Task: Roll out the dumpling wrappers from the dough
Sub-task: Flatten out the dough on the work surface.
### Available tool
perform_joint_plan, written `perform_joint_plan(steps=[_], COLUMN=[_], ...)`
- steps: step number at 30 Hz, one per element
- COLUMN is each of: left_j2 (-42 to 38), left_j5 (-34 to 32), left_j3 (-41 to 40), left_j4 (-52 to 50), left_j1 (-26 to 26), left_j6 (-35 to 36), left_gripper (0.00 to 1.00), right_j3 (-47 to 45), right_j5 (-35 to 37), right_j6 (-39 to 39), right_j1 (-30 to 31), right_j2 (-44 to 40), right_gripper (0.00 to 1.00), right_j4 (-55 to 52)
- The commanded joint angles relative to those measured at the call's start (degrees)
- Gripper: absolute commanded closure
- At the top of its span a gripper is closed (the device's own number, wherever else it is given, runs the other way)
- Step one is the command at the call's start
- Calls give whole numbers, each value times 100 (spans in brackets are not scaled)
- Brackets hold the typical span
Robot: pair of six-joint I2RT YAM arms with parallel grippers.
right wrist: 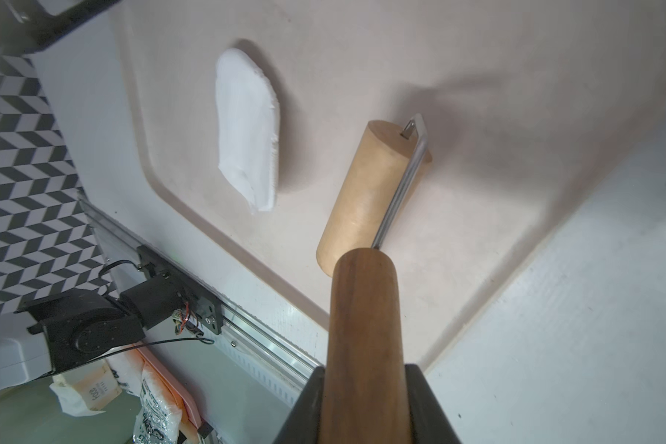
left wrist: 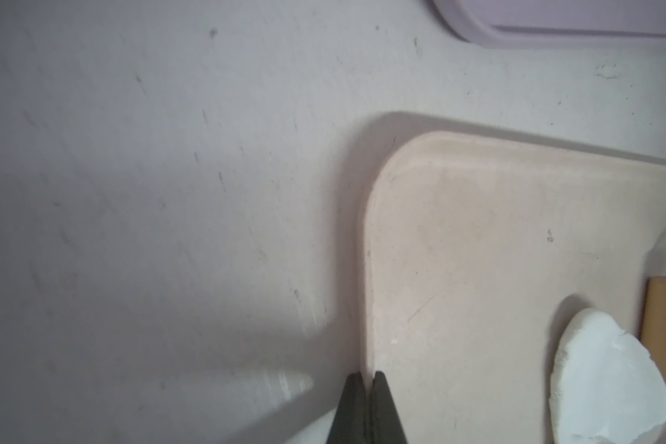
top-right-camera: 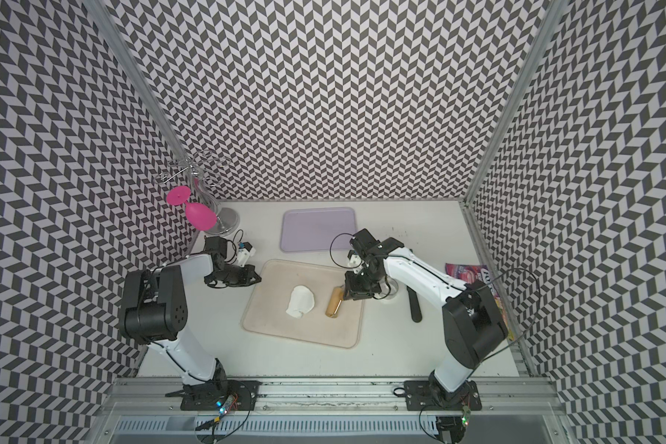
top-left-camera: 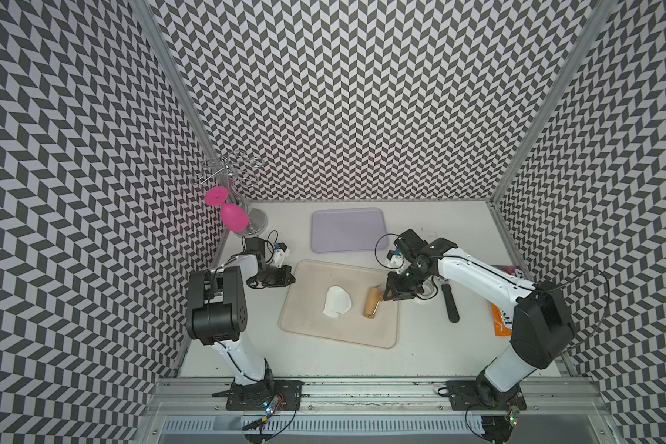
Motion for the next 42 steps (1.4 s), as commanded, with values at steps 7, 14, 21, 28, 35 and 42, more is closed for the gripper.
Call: perform_joint_plan(steps=[7, 14, 21, 28, 35, 42], left_j2=[-36, -60, -63, -65, -94, -97], left_j5=[81, 79, 85, 77, 72, 77], left_j3=[-77, -77, -86, -78, -78, -70], left_j4=[-160, -166, -164, -171, -182, -182], left_j1=[54, 56, 60, 60, 58, 69], left_j6=[122, 132, 130, 126, 127, 124], left_gripper=[100, 100, 100, 100, 100, 100], right_j3=[2246, 3269, 3492, 3237, 2019, 623], right_j5=[498, 602, 501, 328, 177, 162], right_j6=[-494, -441, -364, -369, -245, -183], right_j1=[867, 1689, 1812, 1825, 1515, 967], right_j2=[454, 1345, 1826, 1978, 1745, 1147], right_gripper=[100, 100, 100, 100, 100, 100], right_j4=[-1089, -1044, -714, -371, 207, 433])
